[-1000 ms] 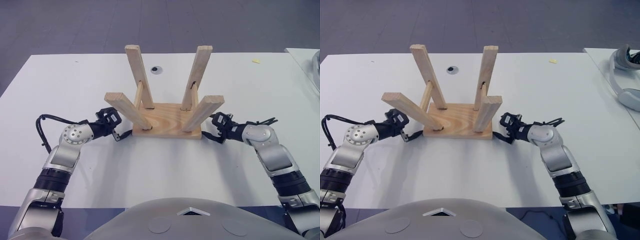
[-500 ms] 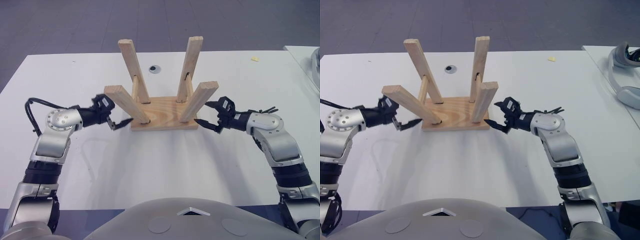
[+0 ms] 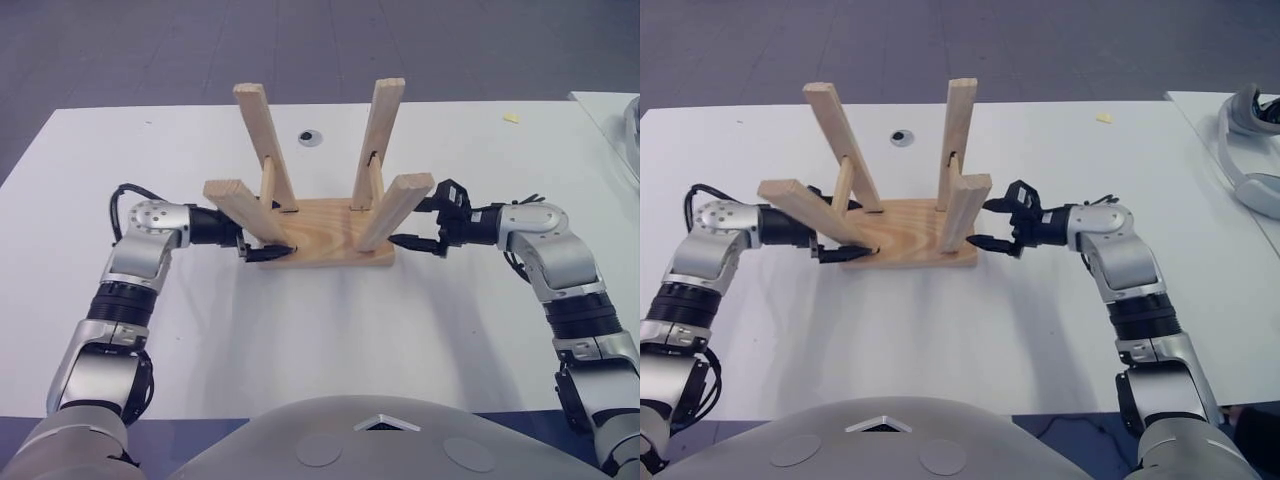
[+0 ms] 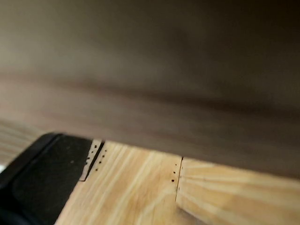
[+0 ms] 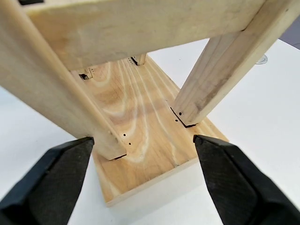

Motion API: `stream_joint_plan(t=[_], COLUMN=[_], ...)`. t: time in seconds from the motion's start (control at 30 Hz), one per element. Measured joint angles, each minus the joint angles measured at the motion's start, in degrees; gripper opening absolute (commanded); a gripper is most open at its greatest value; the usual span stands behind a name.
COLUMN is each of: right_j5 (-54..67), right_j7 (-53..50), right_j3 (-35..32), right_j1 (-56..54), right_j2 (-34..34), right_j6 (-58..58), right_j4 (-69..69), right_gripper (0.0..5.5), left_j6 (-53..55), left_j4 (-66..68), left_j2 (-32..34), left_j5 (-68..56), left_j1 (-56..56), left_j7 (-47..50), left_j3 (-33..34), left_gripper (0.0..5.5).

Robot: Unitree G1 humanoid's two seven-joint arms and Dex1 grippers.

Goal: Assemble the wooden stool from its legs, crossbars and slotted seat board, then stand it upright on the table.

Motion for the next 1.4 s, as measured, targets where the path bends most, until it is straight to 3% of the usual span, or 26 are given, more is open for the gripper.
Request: stream_joint_plan(t=[0.3,0.67,0.7,1.17,1.4], right_j5=[-2.7,3.1,3.5,3.8,3.7], right_j7=[4.9,5.3,5.4,5.1,4.9], right_j3=[4.6,2.3,2.3,4.0,4.3], right_j1=[-0.6,-1.0,-1.0,-0.8,-0.5], right_j2=[-1.5,1.1,1.1,2.0,2.1], right_j6=[-2.6,-0.9,-0.5,1.2,1.0], right_j4=[4.1,2.8,2.2,0.5,-0.2], right_gripper=[4.0,4.0,3.8,1.39,1.33], left_j6=[-1.7,-3.6,-3.6,-4.0,-2.7], left_j4=[2.6,3.7,3.8,2.0,-1.4], left_j2=[0.0,1.2,1.3,0.6,-0.1], left_j5=[0.8,1.6,1.6,-1.0,-2.8], left_j1=[-0.1,0.9,1.0,6.9,9.7], left_j7=[-1.2,-2.7,-2.7,-0.2,-0.2], left_j3=[-0.7,-1.0,-1.0,3.3,4.1], left_gripper=[5.4,5.4,5.4,3.1,1.85])
